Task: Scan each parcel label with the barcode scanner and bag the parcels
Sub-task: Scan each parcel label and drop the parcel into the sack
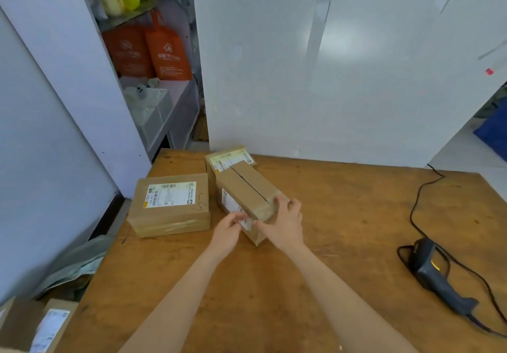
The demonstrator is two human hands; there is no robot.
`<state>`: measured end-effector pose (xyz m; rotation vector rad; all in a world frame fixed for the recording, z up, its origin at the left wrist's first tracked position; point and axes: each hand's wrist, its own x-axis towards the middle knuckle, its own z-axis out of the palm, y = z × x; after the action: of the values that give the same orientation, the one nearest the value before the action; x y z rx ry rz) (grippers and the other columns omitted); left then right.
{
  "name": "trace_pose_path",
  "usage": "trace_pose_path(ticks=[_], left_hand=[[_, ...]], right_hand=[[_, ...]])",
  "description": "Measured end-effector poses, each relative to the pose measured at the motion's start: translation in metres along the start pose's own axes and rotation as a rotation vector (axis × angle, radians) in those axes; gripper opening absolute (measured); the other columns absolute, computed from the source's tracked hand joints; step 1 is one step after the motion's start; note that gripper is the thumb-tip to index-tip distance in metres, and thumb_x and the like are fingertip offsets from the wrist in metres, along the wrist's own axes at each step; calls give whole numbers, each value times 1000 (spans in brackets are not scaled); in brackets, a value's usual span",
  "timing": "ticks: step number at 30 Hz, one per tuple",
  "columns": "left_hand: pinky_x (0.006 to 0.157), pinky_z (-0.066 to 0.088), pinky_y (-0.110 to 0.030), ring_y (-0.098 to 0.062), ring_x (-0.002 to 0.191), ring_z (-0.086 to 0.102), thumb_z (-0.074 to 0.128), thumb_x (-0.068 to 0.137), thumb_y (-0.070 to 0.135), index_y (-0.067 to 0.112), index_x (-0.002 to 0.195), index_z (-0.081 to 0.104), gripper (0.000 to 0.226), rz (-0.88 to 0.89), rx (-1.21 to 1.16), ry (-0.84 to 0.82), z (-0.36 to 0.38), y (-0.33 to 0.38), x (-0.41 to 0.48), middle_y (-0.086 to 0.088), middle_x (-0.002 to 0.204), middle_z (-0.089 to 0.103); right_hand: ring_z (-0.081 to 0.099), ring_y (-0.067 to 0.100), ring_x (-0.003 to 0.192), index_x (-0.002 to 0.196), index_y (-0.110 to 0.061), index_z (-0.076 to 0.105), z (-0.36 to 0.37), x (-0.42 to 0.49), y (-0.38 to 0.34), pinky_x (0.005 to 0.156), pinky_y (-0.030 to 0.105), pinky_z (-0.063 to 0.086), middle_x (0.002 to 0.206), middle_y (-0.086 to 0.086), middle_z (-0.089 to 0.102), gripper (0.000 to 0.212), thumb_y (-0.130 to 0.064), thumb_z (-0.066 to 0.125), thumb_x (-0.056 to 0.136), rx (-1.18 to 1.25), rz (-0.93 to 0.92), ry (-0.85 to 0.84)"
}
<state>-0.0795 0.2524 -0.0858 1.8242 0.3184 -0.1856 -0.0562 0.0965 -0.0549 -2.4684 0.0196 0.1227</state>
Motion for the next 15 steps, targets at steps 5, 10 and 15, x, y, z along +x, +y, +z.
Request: trace_pose_path(ticks=[5,10,15], left_hand=[[90,42,-20,-6,112,54,42,93,0,30,97,65,38,12,-27,76,9,4,11,11,113,62],[85,42,-24,-16,108,58,48,99,21,25,103,58,11,-44,-151,426,31,7,12,13,102,60],[104,40,-38,-18,119,51,52,94,48,24,119,50,35,-148,-333,399,79,25,-6,7,118,56]], right_hand=[[41,14,108,120,-33,47,-23,24,29,83,19,39,121,-8,23,70,-47,82,61,327,-37,-25],[53,15,101,109,-33,59,-78,53,74,75,22,43,119,0,47,46,-39,81,69,600,88,-38],[61,21,104,107,-28,65,-140,68,128,88,41,52,109,0,65,29,-30,74,79,708,95,-163]])
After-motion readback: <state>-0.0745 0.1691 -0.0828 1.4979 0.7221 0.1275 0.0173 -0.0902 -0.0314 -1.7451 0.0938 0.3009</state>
